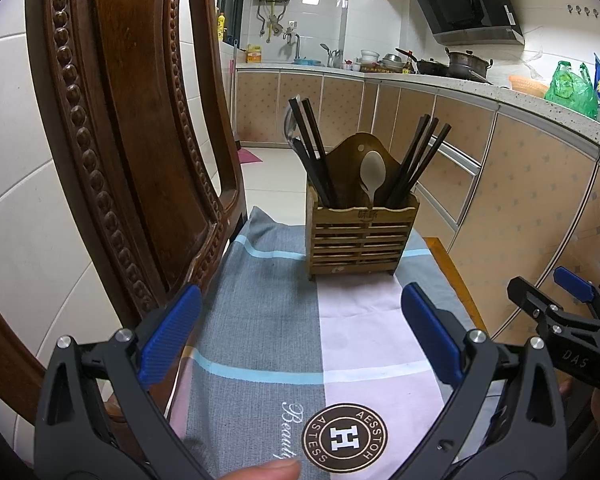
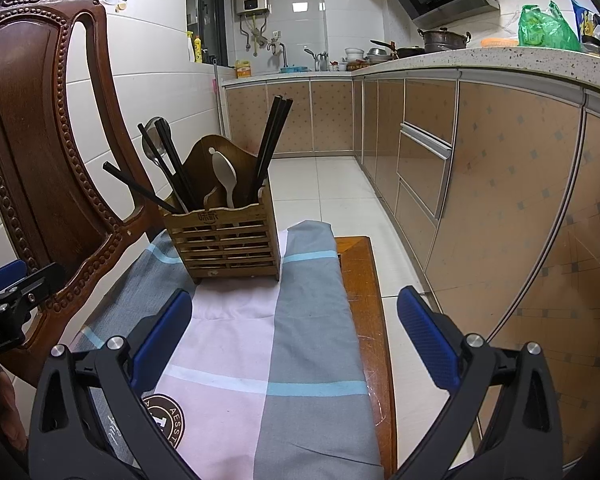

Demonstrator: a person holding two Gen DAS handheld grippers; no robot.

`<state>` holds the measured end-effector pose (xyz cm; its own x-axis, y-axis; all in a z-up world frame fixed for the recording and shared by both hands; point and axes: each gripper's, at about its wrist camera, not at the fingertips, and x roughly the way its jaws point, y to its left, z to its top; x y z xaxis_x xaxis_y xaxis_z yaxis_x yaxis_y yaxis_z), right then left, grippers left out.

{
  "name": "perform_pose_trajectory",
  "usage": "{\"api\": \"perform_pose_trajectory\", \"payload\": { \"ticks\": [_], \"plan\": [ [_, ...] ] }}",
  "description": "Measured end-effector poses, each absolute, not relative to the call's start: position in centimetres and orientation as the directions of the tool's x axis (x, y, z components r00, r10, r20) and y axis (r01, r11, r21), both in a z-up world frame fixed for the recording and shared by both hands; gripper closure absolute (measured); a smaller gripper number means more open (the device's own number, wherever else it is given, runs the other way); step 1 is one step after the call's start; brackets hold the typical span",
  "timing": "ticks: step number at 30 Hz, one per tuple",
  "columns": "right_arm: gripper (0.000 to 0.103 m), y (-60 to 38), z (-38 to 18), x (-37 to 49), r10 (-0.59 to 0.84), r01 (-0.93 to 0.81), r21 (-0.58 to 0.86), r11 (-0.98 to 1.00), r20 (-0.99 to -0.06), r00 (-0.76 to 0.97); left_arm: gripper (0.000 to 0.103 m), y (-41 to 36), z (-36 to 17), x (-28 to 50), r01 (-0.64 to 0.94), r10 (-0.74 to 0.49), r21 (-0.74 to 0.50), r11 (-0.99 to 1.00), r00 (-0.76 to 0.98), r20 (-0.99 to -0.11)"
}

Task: Organize utensils

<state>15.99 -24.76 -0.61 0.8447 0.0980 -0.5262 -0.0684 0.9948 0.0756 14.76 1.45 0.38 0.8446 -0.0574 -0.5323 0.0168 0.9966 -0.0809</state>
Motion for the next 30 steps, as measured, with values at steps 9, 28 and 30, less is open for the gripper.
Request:
{"api": "perform_pose_trajectory", "payload": {
  "ticks": [9,28,30],
  "plan": [
    [0.003,-25.0,-0.7,16.05,0.097,-0.066,0.076,0.995,-0.527,0.844,0.004,1.42,0.26,14.81,0.023,-0.063,-0.08,0.997,0.843,-0.535],
    [0.003,-24.93,-0.68,16.04,0.094,-0.066,0.073,0.995,-0.529,0.843,0.004,1.35,0.19,14.75,0.031,-0.07,-0.082,0.996,0.839,-0.539],
    [0.003,-24.92,-0.69,16.05,0.094,-0.065,0.073,0.995,-0.53,0.843,0.004,1.31,0.2,14.72,0.033,-0.071,-0.08,0.996,0.84,-0.538]
  ]
}}
